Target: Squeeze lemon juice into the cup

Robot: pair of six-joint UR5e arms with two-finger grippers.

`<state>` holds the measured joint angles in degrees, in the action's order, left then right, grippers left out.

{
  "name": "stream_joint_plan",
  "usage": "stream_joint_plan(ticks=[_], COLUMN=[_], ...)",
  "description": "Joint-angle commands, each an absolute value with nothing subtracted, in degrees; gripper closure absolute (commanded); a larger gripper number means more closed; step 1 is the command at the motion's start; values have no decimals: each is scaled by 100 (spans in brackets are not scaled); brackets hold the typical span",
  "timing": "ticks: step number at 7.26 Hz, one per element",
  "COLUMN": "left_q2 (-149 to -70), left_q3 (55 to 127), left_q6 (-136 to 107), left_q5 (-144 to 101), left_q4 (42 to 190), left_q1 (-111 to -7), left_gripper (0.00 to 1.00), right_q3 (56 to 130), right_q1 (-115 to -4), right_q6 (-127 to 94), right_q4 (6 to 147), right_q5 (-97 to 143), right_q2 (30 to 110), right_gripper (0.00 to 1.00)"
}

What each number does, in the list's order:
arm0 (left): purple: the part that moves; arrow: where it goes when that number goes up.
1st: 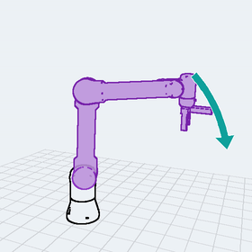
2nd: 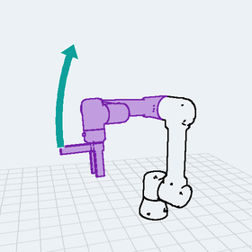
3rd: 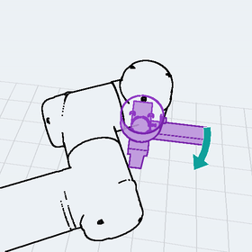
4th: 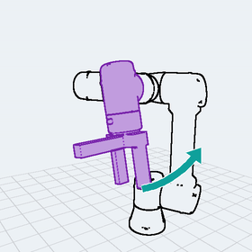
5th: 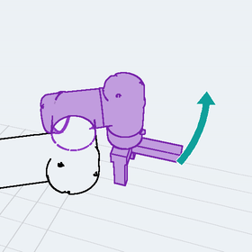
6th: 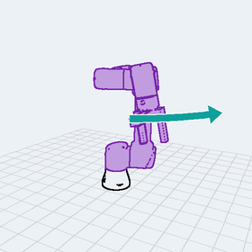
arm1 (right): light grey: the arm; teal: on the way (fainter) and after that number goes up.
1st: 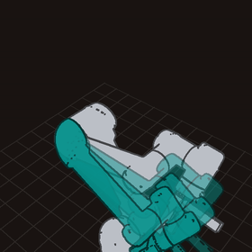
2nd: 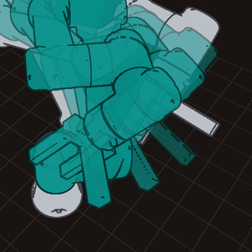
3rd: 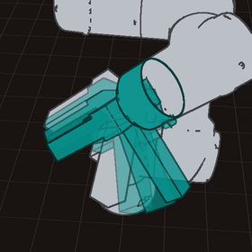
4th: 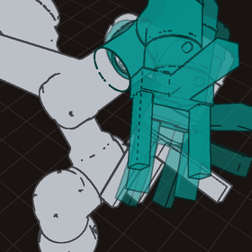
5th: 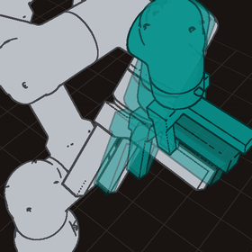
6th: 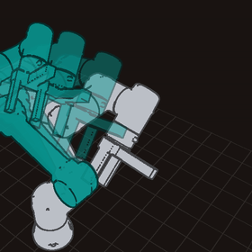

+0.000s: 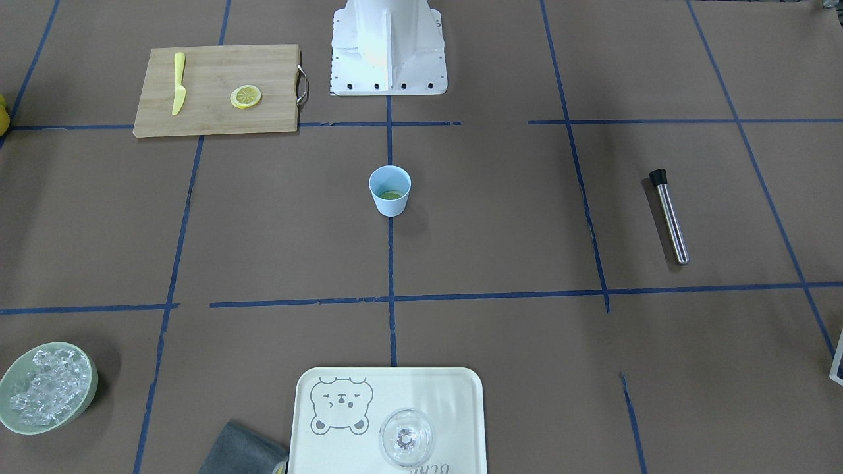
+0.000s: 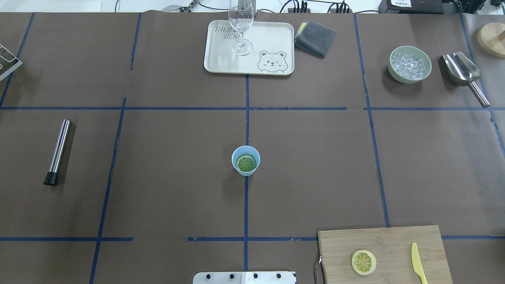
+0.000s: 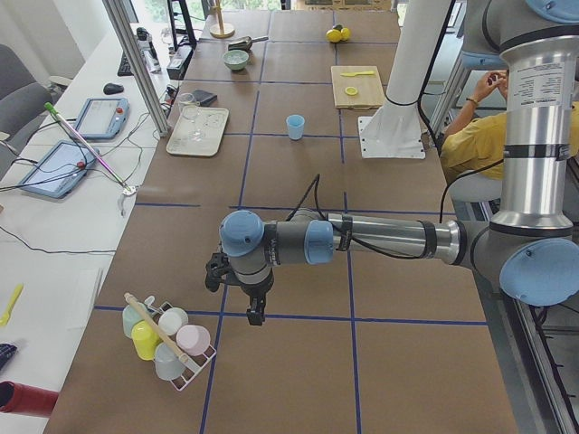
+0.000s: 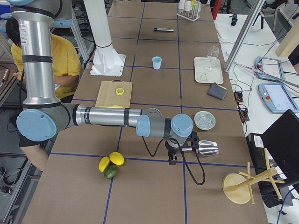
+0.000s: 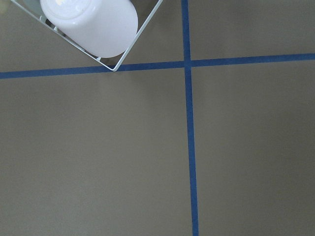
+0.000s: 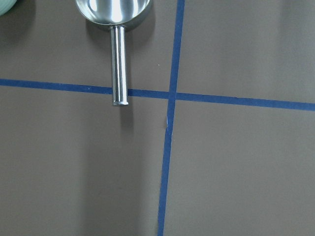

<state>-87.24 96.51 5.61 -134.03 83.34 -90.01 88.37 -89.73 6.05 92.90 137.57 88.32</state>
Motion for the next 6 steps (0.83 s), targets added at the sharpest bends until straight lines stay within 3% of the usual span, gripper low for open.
stream_joint_plan(ticks=[1, 6], left_q2=[-8728, -8728], left_q3=[9659, 9668], left_q6=[562, 554], left_q5=[-13403, -13403], left_q4=[8341, 8358], left_q1=[-9000, -9000], left_gripper=[0, 0], right_q3=[8868, 8851], right_q1=[-8974, -8974], right_q6=[598, 589], right_q4=[9290, 9246], right_q5=[13764, 13755], right_q2=[8833, 8833], right_gripper=[0, 0])
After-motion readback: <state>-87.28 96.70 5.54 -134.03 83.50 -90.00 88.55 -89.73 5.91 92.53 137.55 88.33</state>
